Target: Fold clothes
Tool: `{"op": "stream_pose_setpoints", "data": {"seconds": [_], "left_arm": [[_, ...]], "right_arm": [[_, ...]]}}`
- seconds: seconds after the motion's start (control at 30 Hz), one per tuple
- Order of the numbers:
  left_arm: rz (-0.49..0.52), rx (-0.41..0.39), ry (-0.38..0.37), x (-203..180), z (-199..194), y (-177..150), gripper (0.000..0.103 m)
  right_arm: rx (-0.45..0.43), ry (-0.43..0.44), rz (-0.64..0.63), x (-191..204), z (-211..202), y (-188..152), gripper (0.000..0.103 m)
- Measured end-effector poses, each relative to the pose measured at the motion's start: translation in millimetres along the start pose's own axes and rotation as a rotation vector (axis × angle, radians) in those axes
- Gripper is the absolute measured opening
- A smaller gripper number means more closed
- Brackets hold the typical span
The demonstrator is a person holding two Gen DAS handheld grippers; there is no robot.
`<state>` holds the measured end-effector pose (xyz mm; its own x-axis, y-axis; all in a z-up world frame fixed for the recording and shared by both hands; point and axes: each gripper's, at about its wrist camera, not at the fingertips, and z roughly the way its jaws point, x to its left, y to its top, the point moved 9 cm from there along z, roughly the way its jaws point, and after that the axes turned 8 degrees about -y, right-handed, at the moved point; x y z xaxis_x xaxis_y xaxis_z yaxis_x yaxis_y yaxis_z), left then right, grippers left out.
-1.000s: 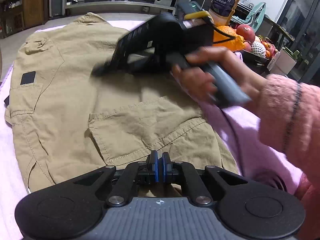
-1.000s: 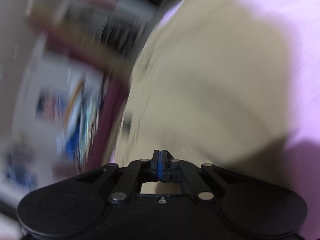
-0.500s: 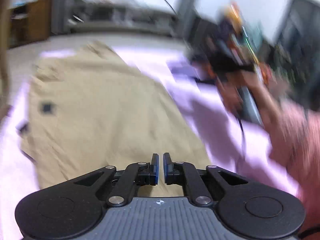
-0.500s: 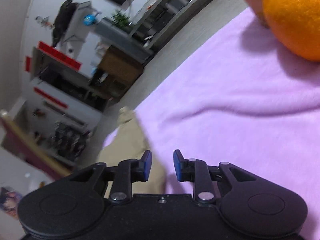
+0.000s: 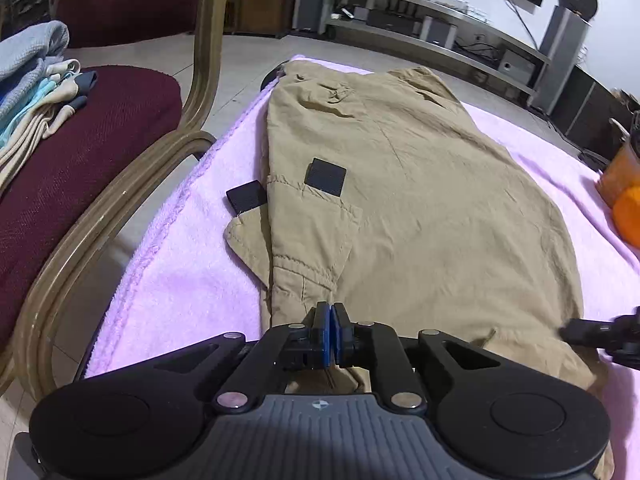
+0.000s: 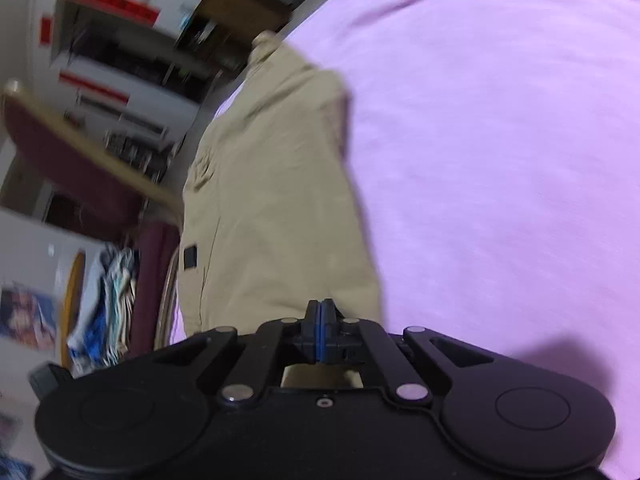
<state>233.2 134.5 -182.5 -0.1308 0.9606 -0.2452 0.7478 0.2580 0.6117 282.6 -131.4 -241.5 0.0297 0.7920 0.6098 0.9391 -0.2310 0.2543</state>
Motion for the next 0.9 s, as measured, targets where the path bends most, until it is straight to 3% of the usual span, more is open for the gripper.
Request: {"op": "stream_pose_setpoints", "data": {"seconds": [0.03,0.1,0.13,0.2,0.33,0.47,0.57,0.6,0.63,0.67,0.8,0.83,0.9], "left_arm": [[-0.020,0.003,-0.011,2,-3,-1,0.012],[-0.052,-0.002,-0.040,2,-18,-2,0.008],[-0.049,-0.015,-0.059,-3,-28,-3,0.006],[0.013,-0.048,-0.118,-21,-49,-7,0.006],[0.117,-0.066,-0.237,-58,-70,-32,0.009],[0.177,-0.013,-0.189,-66,-45,-48,0.010],[0.160,0.039,-0.136,-51,-29,-58,0.014],[0.168,0.044,-0.129,-49,-29,-60,0.014],[0.173,0.046,-0.128,-47,-31,-61,0.014],[0.172,0.046,-0.129,-45,-33,-63,0.014],[0.099,0.051,-0.129,-30,-47,-65,0.012],[0.068,0.041,-0.134,-26,-54,-65,0.011],[0.009,0.003,-0.165,-22,-73,-64,0.006]], "right_arm": [[-0.022,-0.037,0.013,-6,-10,-1,0.002],[-0.081,-0.108,-0.035,-5,-34,-9,0.019],[-0.086,-0.098,-0.033,-1,-44,-17,0.024],[-0.095,-0.078,-0.032,10,-61,-31,0.024],[-0.073,-0.022,-0.090,34,-55,-50,0.024],[-0.047,0.028,-0.149,56,-49,-69,0.024],[0.007,-0.004,-0.196,52,-25,-75,0.024],[0.025,-0.014,-0.212,50,-17,-77,0.021],[0.040,-0.022,-0.222,48,-12,-79,0.002],[0.043,-0.022,-0.216,44,-13,-79,0.000],[0.036,-0.050,-0.197,33,-31,-82,0.001],[0.022,-0.058,-0.195,33,-41,-84,0.005],[-0.012,-0.039,-0.196,38,-64,-88,0.023]]}}
